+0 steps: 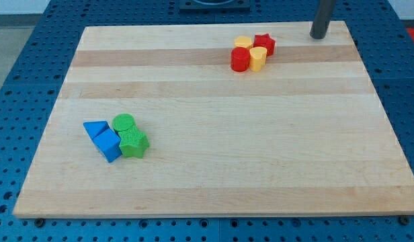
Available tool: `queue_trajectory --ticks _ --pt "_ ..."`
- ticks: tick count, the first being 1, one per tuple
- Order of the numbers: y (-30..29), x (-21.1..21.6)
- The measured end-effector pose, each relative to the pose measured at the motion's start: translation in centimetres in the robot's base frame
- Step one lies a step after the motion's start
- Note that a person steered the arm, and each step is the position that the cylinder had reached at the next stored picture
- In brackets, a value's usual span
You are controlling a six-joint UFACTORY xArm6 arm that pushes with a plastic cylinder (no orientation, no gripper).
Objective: Place your arm on top of red star
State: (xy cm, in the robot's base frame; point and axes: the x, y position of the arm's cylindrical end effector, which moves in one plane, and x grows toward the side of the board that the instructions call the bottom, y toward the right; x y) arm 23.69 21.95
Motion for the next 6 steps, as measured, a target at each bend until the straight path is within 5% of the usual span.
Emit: queue_trajectory --ticks 6 --pt "-12.8 0.6"
